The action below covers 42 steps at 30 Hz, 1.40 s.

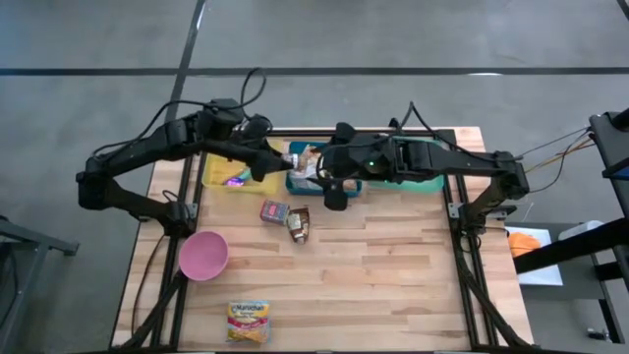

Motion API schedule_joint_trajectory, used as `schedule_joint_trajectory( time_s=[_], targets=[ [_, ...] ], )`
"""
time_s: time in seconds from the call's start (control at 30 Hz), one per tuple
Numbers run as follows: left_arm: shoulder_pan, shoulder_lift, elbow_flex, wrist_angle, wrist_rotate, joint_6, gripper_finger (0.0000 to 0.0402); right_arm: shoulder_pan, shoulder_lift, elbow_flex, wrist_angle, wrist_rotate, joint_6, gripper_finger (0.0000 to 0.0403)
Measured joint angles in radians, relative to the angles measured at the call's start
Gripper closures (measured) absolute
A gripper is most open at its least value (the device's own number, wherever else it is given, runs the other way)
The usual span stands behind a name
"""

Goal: Pick & Place Food Item
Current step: Put the brown seasoning bottle into the light green bin

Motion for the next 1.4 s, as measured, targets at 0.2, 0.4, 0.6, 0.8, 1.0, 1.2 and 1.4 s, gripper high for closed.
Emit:
schedule_joint_trajectory(
  time_s=[0.2,0.4,0.6,0.8,1.0,1.2,1.4],
  targets=[
    [0.006,0.033,-0.001,-0.006,0.007,-0.004,0.0225,0.001,0.011,0.002,-0.031,0.010,-0.046,0.0085],
    [0.010,0.054,-0.001,-0.007,0.026,-0.021,0.0225,0.001,0.035,0.002,-0.027,0.010,-0.091,0.0085],
    [0.011,0.053,-0.001,-0.006,0.030,-0.035,0.0225,-0.003,0.055,0.001,-0.011,0.010,-0.113,0.0085],
    [0.011,0.053,-0.002,-0.009,0.037,-0.044,0.0225,-0.008,0.074,0.001,-0.006,0.010,-0.116,0.0096],
    [0.011,0.053,-0.002,-0.006,0.041,-0.052,0.0225,-0.013,0.077,0.001,0.015,0.009,-0.131,0.0141],
    [0.011,0.053,-0.002,-0.006,0.041,-0.052,0.0225,-0.032,0.078,0.001,0.013,0.003,-0.135,0.0183],
    [0.011,0.053,-0.002,-0.010,0.046,-0.055,0.0225,-0.031,0.092,0.001,0.014,0.007,-0.135,0.0195]
  ],
)
